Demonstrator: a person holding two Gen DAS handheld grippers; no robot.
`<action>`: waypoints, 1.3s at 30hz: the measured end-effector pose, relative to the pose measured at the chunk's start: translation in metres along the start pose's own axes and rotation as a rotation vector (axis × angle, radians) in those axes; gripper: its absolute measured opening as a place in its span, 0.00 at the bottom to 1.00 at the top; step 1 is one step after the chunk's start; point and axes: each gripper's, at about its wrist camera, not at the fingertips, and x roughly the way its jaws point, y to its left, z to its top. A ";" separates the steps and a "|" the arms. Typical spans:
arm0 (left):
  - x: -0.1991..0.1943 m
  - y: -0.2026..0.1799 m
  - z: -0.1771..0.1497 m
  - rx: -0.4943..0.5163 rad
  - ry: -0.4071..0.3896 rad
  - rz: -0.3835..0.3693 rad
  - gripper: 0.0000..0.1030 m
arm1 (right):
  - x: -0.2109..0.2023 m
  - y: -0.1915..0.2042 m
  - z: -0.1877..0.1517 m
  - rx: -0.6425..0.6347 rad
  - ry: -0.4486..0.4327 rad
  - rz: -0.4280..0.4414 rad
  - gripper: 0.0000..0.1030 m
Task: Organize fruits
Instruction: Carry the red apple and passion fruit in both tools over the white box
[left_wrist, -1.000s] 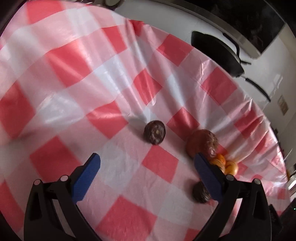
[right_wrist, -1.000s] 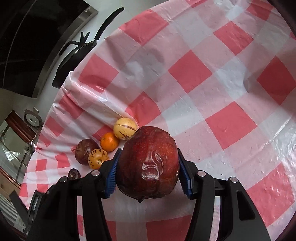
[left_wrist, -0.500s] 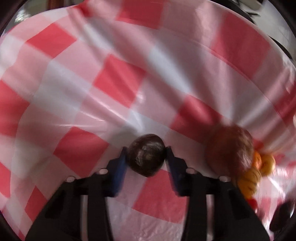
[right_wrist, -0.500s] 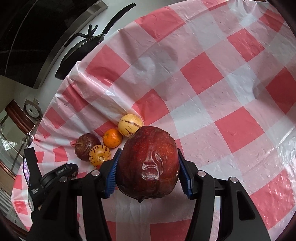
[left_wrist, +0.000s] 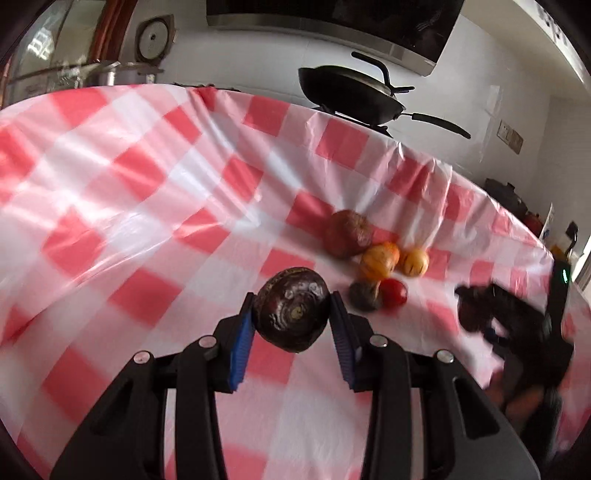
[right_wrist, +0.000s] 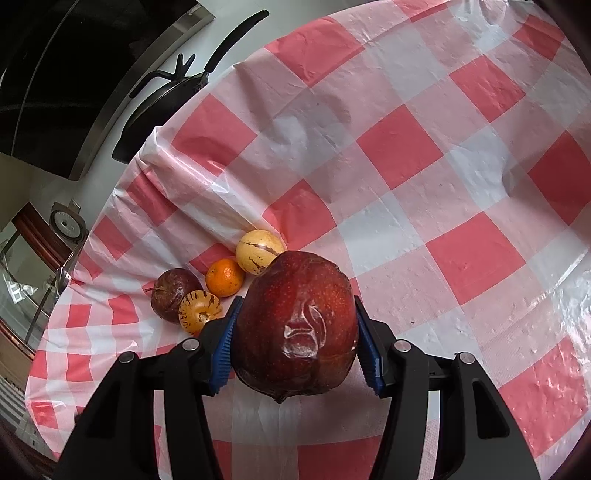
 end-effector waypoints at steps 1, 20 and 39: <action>-0.002 0.003 -0.004 -0.008 0.009 -0.011 0.38 | 0.000 0.001 0.000 -0.003 0.000 -0.002 0.54; -0.033 0.042 -0.008 -0.129 -0.024 0.025 0.38 | -0.039 0.014 -0.032 -0.049 0.007 0.050 0.54; -0.227 0.171 -0.093 -0.119 -0.097 0.163 0.39 | -0.182 0.129 -0.215 -0.460 0.248 0.315 0.54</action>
